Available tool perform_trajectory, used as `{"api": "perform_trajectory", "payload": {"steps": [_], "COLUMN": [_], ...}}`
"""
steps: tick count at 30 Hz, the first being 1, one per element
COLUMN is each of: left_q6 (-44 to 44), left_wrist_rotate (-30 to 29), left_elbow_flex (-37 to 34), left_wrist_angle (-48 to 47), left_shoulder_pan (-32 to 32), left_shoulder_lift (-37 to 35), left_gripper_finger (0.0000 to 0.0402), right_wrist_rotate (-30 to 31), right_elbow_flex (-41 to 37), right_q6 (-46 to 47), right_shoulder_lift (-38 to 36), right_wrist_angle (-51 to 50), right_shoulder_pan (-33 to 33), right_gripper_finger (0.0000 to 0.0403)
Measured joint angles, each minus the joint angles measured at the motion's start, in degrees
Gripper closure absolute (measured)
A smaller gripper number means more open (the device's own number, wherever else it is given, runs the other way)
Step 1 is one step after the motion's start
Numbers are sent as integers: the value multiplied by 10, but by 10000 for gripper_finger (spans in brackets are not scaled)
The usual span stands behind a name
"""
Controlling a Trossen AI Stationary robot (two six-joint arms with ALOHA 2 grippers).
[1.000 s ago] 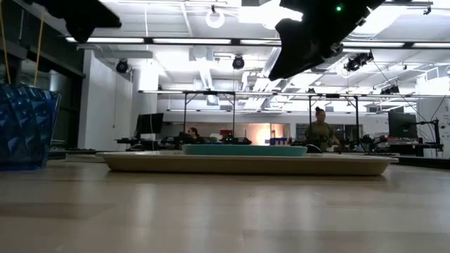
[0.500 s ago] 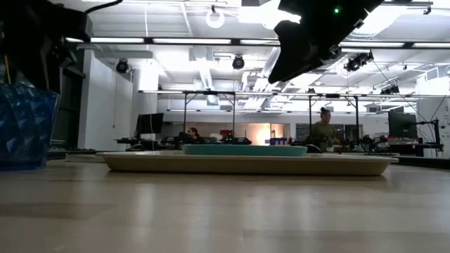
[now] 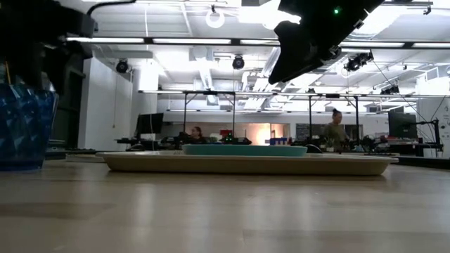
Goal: Pick and place plate/cup/fork/spoon on tray
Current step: Put the blue cup on the top right of the green plate
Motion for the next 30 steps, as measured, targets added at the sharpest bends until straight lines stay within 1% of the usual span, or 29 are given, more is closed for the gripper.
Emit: {"api": "perform_trajectory", "payload": {"steps": [4, 9, 14, 16, 19, 21, 24, 25, 28, 30], "left_q6": [35, 75, 99, 105, 114, 124, 144, 146, 146, 152], "left_wrist_rotate": [5, -21, 0, 7, 33, 48, 48, 49, 20, 8], "left_elbow_flex": [0, 0, 0, 0, 0, 0, 1, 4, 30, 63], "left_wrist_angle": [-5, -2, 3, 3, 10, 21, 33, 32, 35, 35], "left_shoulder_pan": [0, 4, 18, 23, 31, 35, 44, 49, 65, 73], "left_shoulder_lift": [31, 75, 117, 128, 137, 137, 136, 135, 135, 130], "left_gripper_finger": [199, 200, 202, 211, 250, 292, 370, 384, 389, 396], "right_wrist_rotate": [0, 0, 0, 0, 0, 0, 0, 0, 0, 3], "right_elbow_flex": [0, 0, 0, 0, 0, 0, 0, 0, 0, 0], "right_q6": [0, 3, 4, 4, 4, 4, 4, 4, -3, -9], "right_shoulder_lift": [0, 0, 0, 0, 0, 0, 0, 0, 0, 0], "right_wrist_angle": [0, 0, 0, 0, 0, 0, 0, 0, 0, 0], "right_shoulder_pan": [0, 0, 0, 0, 0, 0, 0, 0, 0, 1], "right_gripper_finger": [176, 176, 176, 176, 176, 176, 176, 176, 176, 176]}}
